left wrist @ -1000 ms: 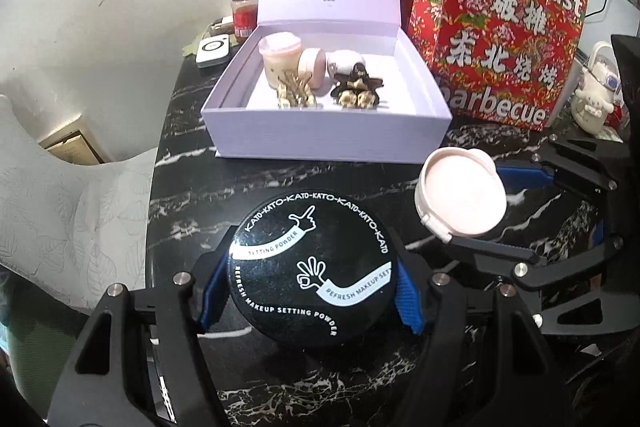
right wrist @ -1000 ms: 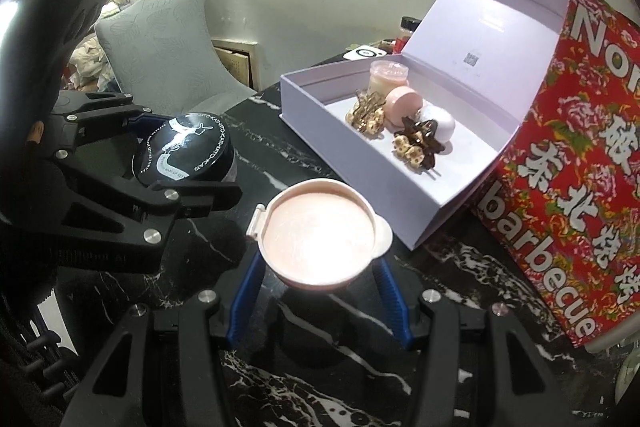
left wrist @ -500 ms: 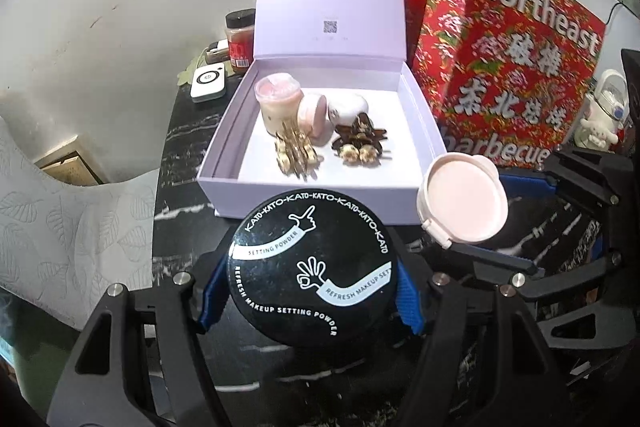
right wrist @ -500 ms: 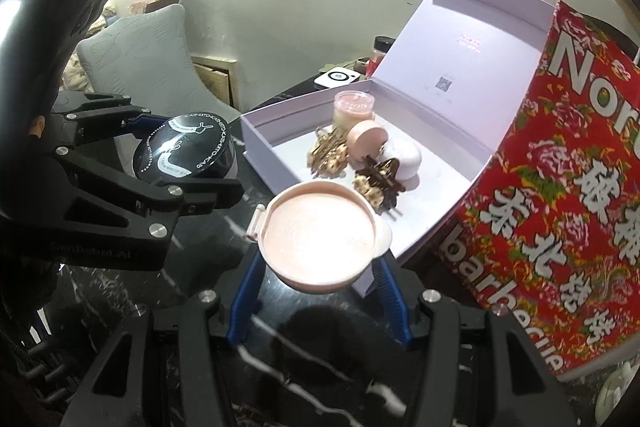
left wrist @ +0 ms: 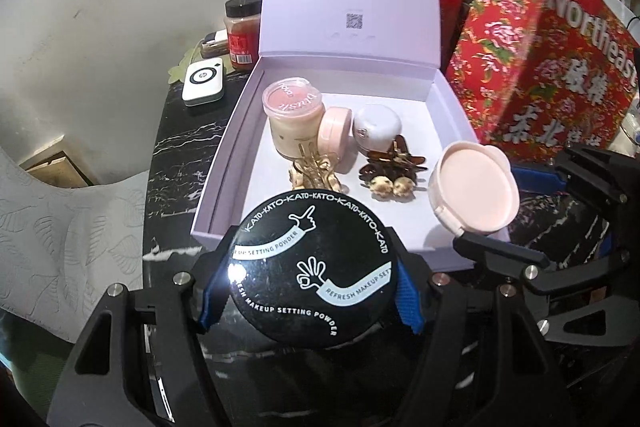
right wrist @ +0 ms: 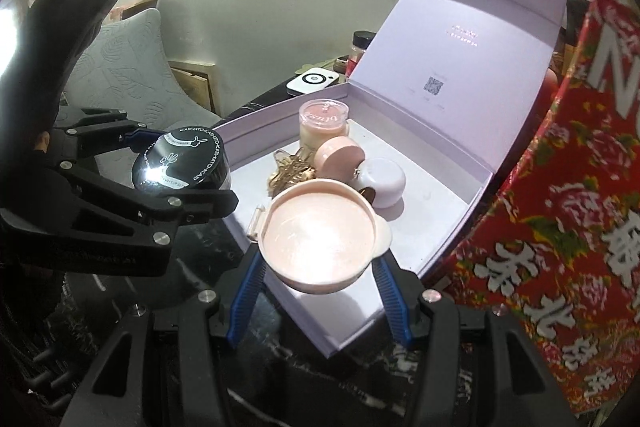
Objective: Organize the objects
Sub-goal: 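Lift and carry the black jar and pink compact with both grippers toward the box, then lower both items into the box and open both grippers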
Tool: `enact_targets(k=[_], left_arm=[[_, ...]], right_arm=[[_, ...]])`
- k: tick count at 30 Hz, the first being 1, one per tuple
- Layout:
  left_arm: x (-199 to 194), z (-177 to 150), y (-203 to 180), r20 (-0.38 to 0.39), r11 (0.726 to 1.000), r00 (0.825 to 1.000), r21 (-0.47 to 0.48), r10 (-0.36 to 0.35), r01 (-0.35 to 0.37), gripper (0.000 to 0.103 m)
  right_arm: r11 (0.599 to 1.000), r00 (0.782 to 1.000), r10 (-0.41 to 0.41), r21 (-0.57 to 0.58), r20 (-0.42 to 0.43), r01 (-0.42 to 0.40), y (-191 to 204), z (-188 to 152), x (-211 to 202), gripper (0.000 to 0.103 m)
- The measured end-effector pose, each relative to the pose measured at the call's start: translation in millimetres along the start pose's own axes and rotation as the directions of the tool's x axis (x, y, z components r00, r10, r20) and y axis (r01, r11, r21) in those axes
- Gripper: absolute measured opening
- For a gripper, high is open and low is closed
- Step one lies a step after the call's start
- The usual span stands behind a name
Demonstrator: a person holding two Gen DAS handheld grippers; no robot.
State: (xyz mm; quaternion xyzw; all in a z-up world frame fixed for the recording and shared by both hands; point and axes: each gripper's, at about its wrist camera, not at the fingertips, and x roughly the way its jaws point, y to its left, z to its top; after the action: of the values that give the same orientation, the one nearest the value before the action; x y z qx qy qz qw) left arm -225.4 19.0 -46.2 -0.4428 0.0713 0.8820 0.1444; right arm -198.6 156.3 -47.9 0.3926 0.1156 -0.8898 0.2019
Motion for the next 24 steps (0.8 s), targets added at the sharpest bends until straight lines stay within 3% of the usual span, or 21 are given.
enact_targets(k=[9, 24], left_arm=[[25, 16, 7, -0.013, 1.000, 1.000, 0.012, -0.012, 0.012, 0.067], [49, 62, 24, 0.028, 1.000, 1.000, 0.029, -0.011, 0.010, 0.067]], right_arm=[[1.000, 1.000, -0.003, 0.022, -0.023, 0.003, -11, 9, 22, 0.056], [0.996, 0.998, -0.063, 0.058, -0.012, 0.064, -26, 39, 51, 0.056]])
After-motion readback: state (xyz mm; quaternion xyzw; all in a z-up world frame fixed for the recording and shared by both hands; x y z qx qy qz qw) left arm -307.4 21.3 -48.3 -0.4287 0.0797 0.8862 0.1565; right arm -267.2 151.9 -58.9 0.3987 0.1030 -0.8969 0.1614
